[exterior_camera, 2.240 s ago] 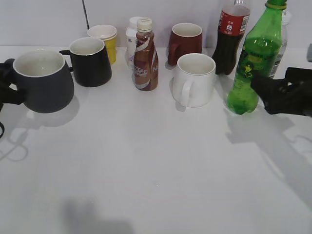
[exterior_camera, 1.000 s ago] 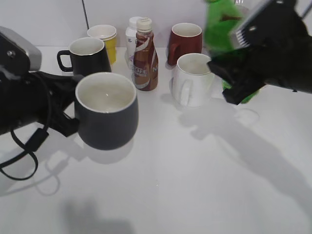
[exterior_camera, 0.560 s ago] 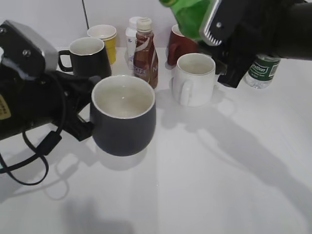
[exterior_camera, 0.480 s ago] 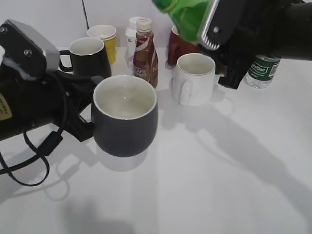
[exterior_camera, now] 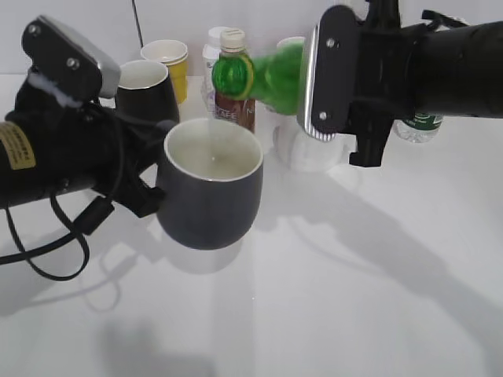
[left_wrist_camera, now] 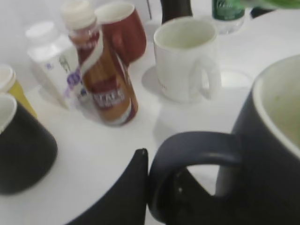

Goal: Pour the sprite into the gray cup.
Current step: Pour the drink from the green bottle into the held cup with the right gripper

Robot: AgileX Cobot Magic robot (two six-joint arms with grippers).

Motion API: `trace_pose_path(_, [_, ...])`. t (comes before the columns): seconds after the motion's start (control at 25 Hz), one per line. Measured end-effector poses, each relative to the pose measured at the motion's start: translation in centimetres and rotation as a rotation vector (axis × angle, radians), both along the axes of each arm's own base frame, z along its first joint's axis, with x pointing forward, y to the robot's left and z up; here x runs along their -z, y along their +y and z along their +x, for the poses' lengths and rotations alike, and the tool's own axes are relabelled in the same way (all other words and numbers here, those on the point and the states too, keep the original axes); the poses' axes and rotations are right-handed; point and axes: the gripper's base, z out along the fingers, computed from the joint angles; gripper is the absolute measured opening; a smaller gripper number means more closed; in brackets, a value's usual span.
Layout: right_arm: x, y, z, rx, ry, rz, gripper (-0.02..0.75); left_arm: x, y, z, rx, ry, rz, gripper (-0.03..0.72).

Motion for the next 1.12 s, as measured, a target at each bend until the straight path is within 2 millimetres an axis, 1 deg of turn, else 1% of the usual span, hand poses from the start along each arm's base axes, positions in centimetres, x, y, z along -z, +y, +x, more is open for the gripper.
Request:
trace_pose_path(0.2, [0.0,0.0,0.0,-0.039,-0.048,-0.067,0.410,0.4,0.2,-0.1,-0.015,0.040,0.018,0.058])
trace_pose_path(0.32, [0.0,0.0,0.0,-0.057,-0.070,-0.095,0.410,0.2,0.0,0.0,-0.016,0.063,0.040,0.058])
trace_pose_path(0.48, [0.0,0.0,0.0,-0.081,-0.101,-0.134,0.410,-0.3,-0.8,-0.3,0.013,0.068,0.049,0.058])
trace_pose_path(0.6, [0.0,0.0,0.0,-0.099,-0.123,-0.164,0.410,-0.2,-1.1,-0.5,0.027,0.075,0.057,0.058])
trace_pose_path(1.12, [0.0,0.1,0.0,-0.151,-0.189,-0.245,0.410,-0.2,-1.1,-0.6,0.029,0.081,0.063,0.058])
